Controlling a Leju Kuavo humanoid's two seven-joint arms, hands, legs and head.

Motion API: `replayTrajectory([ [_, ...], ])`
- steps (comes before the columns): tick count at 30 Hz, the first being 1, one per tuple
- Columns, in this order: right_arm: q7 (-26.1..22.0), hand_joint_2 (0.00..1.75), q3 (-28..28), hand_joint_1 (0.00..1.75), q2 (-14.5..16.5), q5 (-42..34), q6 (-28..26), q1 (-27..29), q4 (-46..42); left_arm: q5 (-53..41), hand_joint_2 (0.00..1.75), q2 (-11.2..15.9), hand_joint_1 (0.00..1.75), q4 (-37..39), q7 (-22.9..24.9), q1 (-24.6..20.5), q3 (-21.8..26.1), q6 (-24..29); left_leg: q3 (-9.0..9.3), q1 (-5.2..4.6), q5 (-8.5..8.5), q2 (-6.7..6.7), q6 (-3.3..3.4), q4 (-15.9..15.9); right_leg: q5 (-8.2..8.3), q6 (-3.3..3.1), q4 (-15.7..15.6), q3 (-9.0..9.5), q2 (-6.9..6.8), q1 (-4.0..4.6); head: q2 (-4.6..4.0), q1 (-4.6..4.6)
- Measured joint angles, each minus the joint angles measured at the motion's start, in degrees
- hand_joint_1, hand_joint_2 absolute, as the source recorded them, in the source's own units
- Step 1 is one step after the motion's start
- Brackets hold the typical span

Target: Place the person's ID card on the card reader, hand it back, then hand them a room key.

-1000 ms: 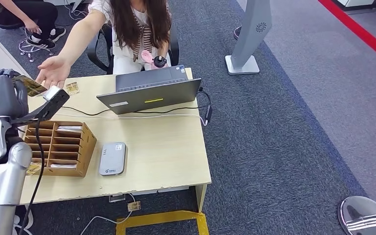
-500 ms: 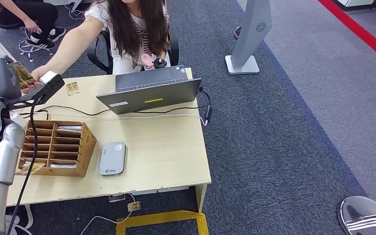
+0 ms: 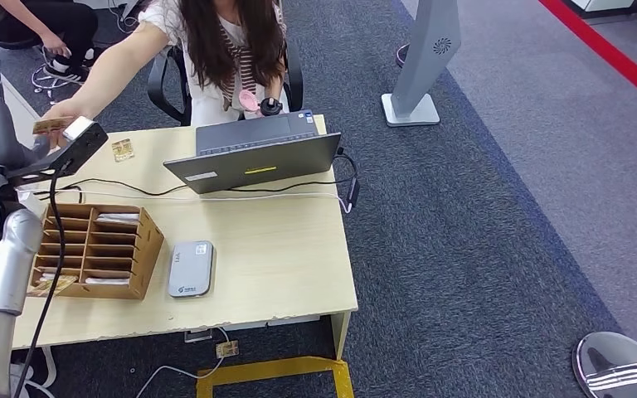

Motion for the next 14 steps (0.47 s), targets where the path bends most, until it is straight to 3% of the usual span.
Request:
replayTrajectory([
  [4, 0.0, 1.75, 0.0, 0.00, 0.0, -0.7, -0.1, 0.0, 0.0, 7.1, 1.75, 0.3, 0.00, -6.4, -4.3, 4.9, 1.3, 2.2, 0.00, 0.00, -0.03, 0.07, -0.01, 0.0, -0.01, -0.01, 0.0, 0.00, 0.06, 0.00, 0.00, 0.01],
  [8, -0.3, 1.75, -0.2, 0.00, 0.0, -2.1, -0.4, 0.1, 0.0, 19.3, 1.75, 1.2, 0.00, -16.1, -9.9, 13.0, 4.3, 3.4, 0.01, 0.00, -0.09, 0.17, -0.06, 0.0, -0.04, -0.02, 0.0, -0.02, 0.18, 0.00, 0.00, 0.01],
  [13, -2.3, 1.75, -1.6, 0.00, 0.1, -5.1, -1.2, 0.5, 0.0, 52.2, 1.75, 1.7, 0.00, -29.8, -23.2, 27.1, 13.7, -1.7, 0.12, 0.01, -0.22, 0.41, -0.12, -0.1, -0.16, -0.09, 0.0, -0.03, 0.43, 0.00, 0.00, 0.04],
  [14, -2.6, 1.75, -1.8, 0.00, 0.2, -5.4, -1.3, 0.5, 0.0, 55.3, 1.75, 1.7, 0.00, -31.1, -24.7, 28.7, 15.0, -2.7, 0.13, 0.01, -0.24, 0.44, -0.14, -0.1, -0.18, -0.10, 0.0, -0.03, 0.46, 0.00, 0.00, 0.05],
])
